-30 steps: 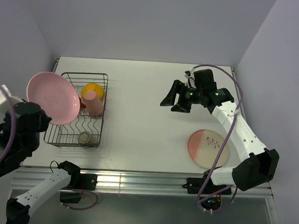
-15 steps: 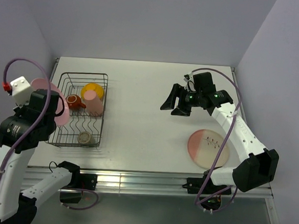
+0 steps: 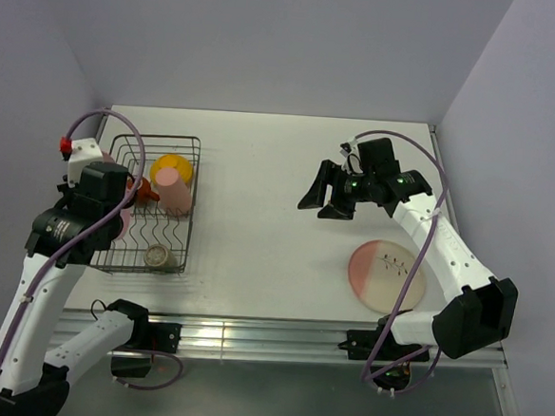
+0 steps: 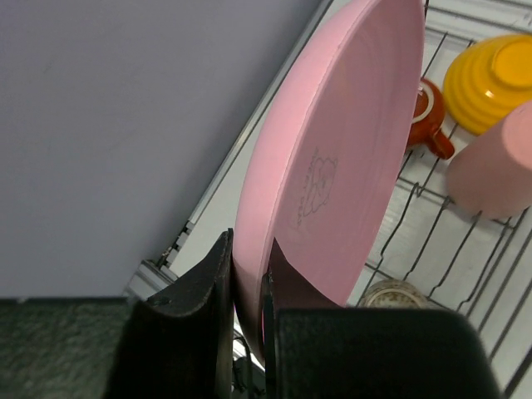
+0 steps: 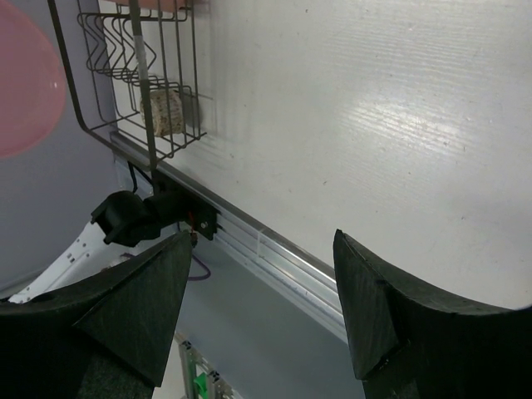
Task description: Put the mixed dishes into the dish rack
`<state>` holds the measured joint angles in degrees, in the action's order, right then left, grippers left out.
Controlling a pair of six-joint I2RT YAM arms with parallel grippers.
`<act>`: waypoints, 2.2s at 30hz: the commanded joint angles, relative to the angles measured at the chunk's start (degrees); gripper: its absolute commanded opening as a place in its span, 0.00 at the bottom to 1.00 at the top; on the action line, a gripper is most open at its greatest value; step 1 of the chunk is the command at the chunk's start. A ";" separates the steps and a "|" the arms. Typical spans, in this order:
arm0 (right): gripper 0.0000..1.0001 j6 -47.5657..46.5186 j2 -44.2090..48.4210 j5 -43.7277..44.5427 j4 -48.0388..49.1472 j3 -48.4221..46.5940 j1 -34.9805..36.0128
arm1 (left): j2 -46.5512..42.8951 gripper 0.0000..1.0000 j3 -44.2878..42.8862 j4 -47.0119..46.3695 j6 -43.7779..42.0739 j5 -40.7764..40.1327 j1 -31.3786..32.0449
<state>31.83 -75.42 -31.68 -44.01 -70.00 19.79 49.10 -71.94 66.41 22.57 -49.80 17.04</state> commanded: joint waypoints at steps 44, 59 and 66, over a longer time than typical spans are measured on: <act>0.74 -0.55 -2.37 -5.06 2.70 2.58 -0.10 | -1.91 0.00 14.72 -15.08 -19.84 3.31 -6.92; 0.74 -0.63 -2.63 -4.71 2.70 2.58 -0.10 | 0.03 0.00 19.21 -18.51 -24.06 7.78 -10.62; 0.74 -0.63 -2.54 -4.62 2.61 2.50 -0.19 | 0.73 0.00 21.75 -20.97 -23.71 8.58 -11.24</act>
<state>31.83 -77.89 -35.99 -42.83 -67.00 19.77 49.63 -51.05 48.45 -1.02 -41.63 6.50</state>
